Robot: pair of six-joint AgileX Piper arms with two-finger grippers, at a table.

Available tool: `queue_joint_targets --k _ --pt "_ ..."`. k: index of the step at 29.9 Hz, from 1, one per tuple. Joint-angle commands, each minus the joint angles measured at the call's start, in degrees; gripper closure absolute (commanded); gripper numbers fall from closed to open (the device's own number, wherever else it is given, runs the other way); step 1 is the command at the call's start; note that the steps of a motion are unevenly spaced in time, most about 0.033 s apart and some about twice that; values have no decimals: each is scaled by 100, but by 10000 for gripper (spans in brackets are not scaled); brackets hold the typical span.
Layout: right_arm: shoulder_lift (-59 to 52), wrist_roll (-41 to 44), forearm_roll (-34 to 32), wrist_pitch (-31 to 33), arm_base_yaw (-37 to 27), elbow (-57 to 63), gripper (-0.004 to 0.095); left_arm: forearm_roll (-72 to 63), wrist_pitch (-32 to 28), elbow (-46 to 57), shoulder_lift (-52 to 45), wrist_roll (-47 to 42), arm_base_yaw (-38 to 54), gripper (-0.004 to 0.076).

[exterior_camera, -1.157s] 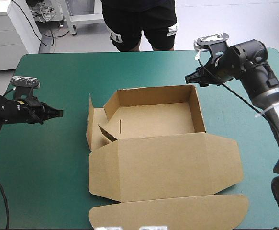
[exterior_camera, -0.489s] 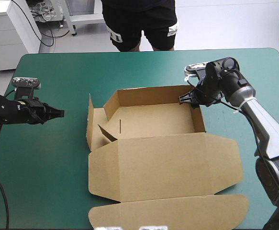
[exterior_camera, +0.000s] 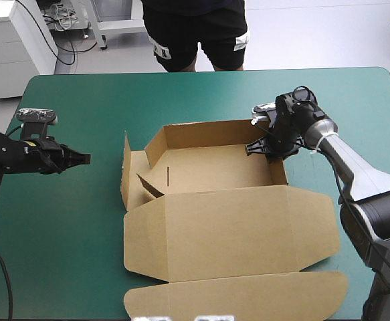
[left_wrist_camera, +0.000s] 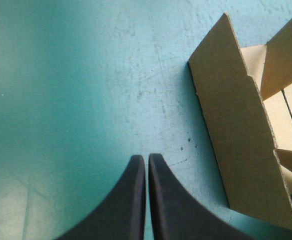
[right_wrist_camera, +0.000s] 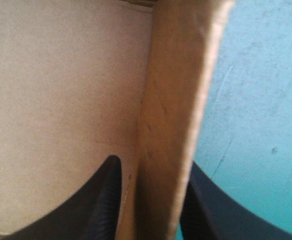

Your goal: Fold the box

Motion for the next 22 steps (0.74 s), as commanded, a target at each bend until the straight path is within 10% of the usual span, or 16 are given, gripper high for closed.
queue_joint_targets --k 1,6,22 --pt "-295 -54 -68 -54 -32 -147 772 -233 -193 -174 -135 -52 25 723" --pt "-274 -124 -68 -5 -32 -147 928 -249 -155 -174 -135 -38 25 727" --pt "-1220 -929 1430 45 -1273 -147 929 -249 -225 -174 -135 -38 25 731"
